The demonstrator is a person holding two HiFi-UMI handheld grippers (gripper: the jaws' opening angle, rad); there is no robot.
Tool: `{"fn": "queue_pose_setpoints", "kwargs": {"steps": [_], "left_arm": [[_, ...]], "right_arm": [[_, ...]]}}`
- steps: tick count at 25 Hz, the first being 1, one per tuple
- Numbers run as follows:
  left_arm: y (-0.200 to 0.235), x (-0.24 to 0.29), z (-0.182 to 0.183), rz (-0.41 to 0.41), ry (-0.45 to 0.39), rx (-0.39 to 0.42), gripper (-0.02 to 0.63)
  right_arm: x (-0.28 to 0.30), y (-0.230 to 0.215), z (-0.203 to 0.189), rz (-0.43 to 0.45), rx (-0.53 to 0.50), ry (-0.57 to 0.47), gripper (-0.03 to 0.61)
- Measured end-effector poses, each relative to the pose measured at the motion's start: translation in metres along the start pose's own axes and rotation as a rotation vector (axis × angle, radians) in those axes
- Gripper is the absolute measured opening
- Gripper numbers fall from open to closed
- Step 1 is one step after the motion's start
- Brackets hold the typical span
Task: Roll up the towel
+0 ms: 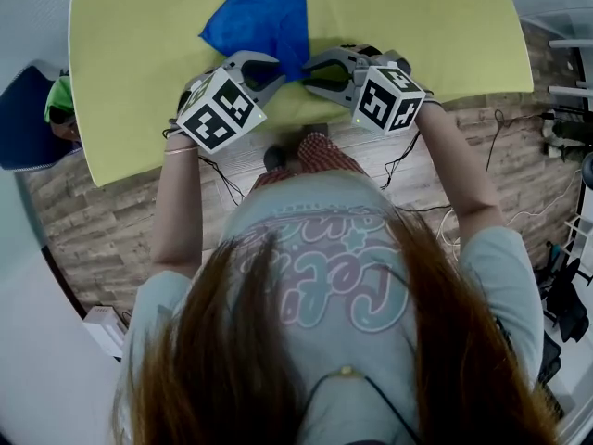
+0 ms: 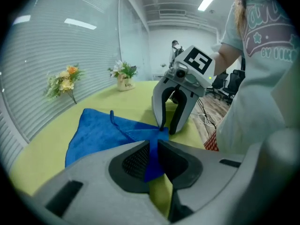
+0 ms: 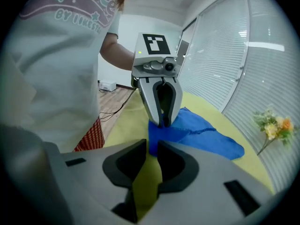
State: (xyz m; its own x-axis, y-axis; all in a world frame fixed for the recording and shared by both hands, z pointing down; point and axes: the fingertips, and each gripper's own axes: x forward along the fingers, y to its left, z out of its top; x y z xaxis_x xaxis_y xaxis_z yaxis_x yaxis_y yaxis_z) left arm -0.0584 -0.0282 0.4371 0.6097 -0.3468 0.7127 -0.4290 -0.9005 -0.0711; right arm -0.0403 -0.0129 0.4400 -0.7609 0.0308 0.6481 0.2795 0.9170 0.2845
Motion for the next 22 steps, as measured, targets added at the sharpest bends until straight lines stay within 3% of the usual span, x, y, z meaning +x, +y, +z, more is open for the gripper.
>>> {"fn": "queue_pose_setpoints", "kwargs": {"steps": [4, 7, 10, 14, 17, 22], "left_arm": [[0.008, -0.025, 0.008, 0.012, -0.084, -0.079, 0.029], [-0.012, -0.031, 0.03, -0.034, -0.146, -0.026, 0.029], [-0.033, -0.014, 0.023, -0.087, -0.066, 0.076, 0.029], [-0.027, -0.006, 0.002, -0.07, -0.004, 0.033, 0.029], [-0.019, -0.006, -0.004, -0.019, 0.028, 0.076, 0.029], [-0.022, -0.004, -0.007, -0.015, 0.072, 0.136, 0.029]], "right_arm": [[-0.001, -0.001, 0.001, 0.018, 0.047, -0.009, 0.074], [0.0, -0.002, 0.001, 0.039, 0.089, -0.016, 0.074], [0.001, -0.006, 0.0, 0.046, 0.128, -0.025, 0.055], [0.001, -0.006, -0.001, 0.057, 0.157, -0.022, 0.05], [0.0, -0.005, 0.0, 0.052, 0.159, -0.023, 0.051], [-0.001, -0.003, 0.004, 0.025, 0.109, -0.026, 0.055]]}}
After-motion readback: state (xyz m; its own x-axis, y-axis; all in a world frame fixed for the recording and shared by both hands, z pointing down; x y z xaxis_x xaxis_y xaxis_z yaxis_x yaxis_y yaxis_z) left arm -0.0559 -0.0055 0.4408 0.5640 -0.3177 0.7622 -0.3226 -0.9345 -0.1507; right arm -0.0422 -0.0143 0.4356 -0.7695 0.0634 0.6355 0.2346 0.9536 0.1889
